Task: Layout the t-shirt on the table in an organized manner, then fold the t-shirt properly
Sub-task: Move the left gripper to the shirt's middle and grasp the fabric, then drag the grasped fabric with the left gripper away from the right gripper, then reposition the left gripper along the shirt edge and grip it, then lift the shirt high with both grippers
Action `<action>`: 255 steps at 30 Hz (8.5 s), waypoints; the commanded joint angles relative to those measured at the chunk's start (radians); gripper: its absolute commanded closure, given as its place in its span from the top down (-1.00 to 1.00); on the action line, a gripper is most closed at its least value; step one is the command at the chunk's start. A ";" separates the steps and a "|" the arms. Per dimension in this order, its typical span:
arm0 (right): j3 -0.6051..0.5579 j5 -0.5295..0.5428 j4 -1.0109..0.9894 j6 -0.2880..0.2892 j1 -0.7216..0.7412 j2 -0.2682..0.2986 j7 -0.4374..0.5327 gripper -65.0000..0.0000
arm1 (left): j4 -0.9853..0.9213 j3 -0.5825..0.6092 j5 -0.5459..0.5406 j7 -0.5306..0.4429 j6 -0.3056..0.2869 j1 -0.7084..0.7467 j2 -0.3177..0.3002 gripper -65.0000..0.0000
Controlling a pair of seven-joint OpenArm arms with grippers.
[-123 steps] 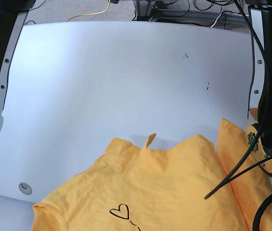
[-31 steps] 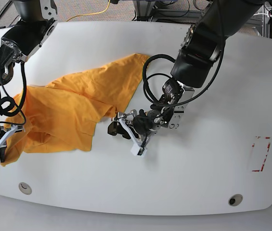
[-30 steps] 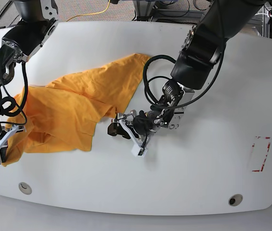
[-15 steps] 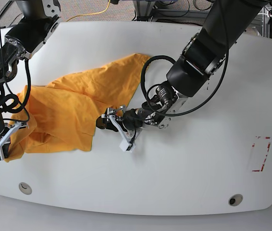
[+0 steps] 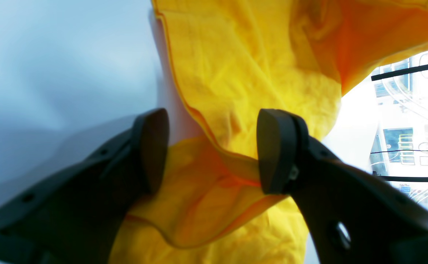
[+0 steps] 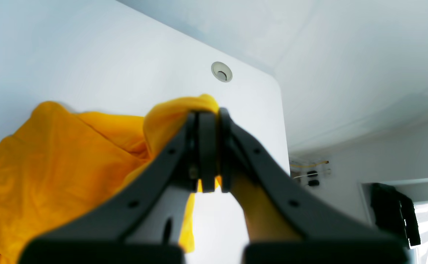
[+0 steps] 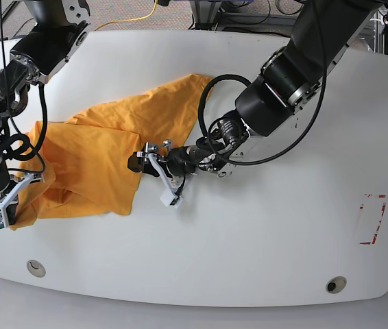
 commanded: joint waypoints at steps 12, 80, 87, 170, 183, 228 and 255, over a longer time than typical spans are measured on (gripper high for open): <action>0.001 0.003 0.017 -0.006 0.022 0.016 0.027 -1.00 | 0.037 0.003 -0.012 0.034 -0.014 0.002 0.011 -0.27; -0.059 0.009 0.017 -0.006 -0.009 -0.054 0.022 -1.00 | 1.042 -0.618 -0.008 0.413 0.037 0.515 -0.698 -1.00; -0.065 0.009 0.017 -0.006 -0.014 -0.054 0.022 -1.00 | 1.040 -0.595 -0.012 0.413 0.037 0.589 -0.676 -0.91; -0.091 0.012 0.014 -0.006 -0.011 -0.077 0.025 -1.00 | 0.559 -0.738 0.149 0.416 0.123 0.417 -0.360 0.08; -0.089 0.012 0.014 -0.006 -0.012 -0.077 0.025 -1.00 | 0.556 -0.738 0.150 0.365 0.127 0.386 -0.340 -1.00; -0.163 -0.097 -0.088 -0.006 0.376 0.038 0.021 -1.00 | 1.119 -0.802 0.026 0.338 0.035 -0.054 -0.838 -1.00; -0.326 -0.097 -0.476 -0.006 0.884 0.147 0.045 -1.00 | 0.873 -0.649 0.006 0.390 0.035 -0.691 -0.790 -1.00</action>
